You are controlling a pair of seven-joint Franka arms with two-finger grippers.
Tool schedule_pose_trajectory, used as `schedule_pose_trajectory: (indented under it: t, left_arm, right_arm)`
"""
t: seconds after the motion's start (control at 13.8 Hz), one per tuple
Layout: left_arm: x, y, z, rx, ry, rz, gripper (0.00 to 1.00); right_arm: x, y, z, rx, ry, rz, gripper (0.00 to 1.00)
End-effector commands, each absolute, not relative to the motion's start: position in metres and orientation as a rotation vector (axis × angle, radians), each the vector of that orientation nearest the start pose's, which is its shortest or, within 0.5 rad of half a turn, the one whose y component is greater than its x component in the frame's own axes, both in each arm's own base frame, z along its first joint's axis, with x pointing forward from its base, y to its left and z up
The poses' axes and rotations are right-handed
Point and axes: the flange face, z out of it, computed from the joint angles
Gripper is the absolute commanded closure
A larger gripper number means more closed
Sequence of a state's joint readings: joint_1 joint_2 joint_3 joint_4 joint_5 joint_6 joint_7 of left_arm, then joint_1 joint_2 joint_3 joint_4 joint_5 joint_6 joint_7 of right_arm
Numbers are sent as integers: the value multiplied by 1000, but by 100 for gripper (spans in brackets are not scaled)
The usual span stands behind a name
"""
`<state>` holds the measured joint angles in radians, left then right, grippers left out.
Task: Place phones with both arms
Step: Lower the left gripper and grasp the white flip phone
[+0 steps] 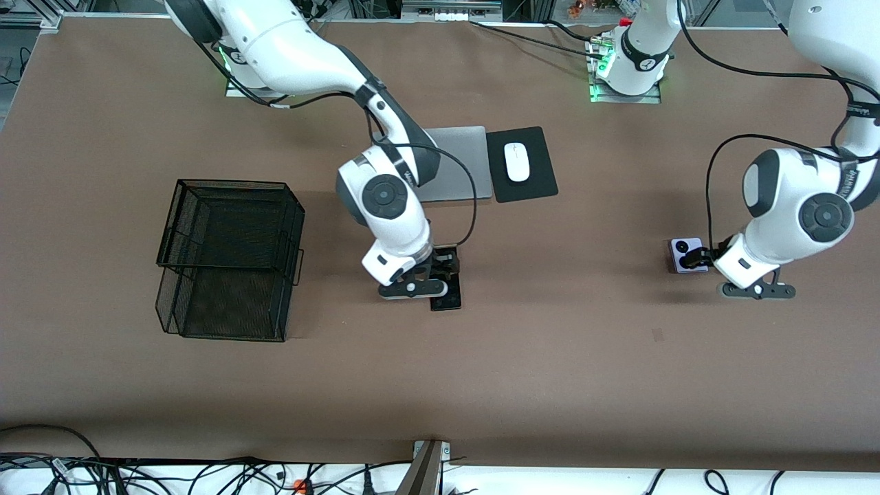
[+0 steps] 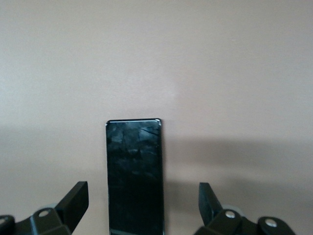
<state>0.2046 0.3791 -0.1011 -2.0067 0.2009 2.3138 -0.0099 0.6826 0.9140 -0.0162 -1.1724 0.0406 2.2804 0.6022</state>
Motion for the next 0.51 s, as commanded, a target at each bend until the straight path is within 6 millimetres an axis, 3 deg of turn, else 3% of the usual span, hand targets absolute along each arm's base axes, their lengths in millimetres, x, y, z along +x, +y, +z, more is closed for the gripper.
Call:
schedule_pose_trajectory:
  t: [0.0, 0.22, 0.44]
  left_arm:
    - [562, 83, 252, -3029, 17, 73, 0]
    - [541, 88, 226, -3046, -55, 40, 0]
    - [540, 78, 219, -3045, -176, 49, 0]
  right_arm:
    - [611, 502, 236, -2998, -93, -291, 0]
    - [606, 506, 216, -3030, -160, -323, 0]
    - [598, 516, 206, -3022, -187, -334, 0]
